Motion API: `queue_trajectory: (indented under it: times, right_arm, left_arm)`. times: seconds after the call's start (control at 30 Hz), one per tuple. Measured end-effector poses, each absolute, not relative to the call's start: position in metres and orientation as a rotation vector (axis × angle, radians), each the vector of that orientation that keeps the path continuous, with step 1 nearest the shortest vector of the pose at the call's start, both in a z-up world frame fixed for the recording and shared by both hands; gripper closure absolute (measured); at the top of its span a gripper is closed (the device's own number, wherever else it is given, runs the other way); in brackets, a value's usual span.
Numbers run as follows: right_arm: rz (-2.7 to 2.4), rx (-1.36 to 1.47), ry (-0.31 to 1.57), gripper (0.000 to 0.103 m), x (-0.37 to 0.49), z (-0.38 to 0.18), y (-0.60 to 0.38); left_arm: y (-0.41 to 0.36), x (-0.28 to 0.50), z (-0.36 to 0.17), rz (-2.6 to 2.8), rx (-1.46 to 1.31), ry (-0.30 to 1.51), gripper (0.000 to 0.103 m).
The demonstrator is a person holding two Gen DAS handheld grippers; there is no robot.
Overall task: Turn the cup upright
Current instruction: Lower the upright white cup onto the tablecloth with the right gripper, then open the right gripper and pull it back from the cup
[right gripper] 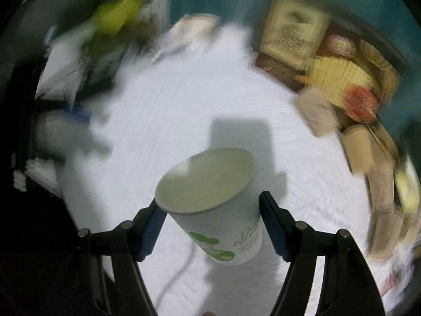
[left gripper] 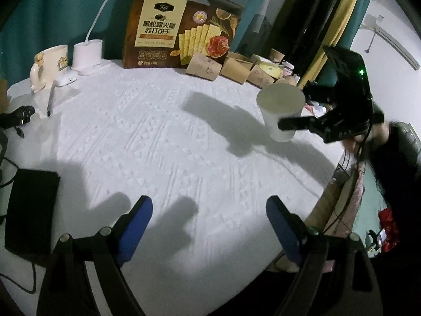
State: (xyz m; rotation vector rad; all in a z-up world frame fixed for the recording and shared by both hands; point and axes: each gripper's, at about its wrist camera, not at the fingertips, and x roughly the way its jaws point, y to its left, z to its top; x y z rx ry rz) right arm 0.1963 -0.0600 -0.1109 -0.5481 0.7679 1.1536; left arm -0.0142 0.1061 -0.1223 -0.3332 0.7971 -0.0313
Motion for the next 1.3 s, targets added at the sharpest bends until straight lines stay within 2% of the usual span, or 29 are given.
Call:
queue_trajectory:
  times: [0.17, 0.33, 1.1, 1.3]
  right_arm:
    - [0.972, -0.143, 0.712, 0.035, 0.206, -0.128, -0.104]
    - [0.884, -0.022, 0.697, 0.035, 0.203, -0.151, -0.119]
    - [0.758, 0.011, 0.734, 0.033, 0.159, -0.177, -0.151]
    - [0.704, 0.042, 0.761, 0.028, 0.133, -0.172, -0.178]
  left_arm:
    - [0.092, 0.000, -0.118, -0.014, -0.298, 0.797, 0.015]
    - [0.082, 0.012, -0.117, -0.020, -0.287, 0.801, 0.015]
    - [0.051, 0.020, -0.120, -0.021, -0.225, 0.815, 0.015]
    - [0.038, 0.009, -0.117, -0.029, -0.182, 0.800, 0.015]
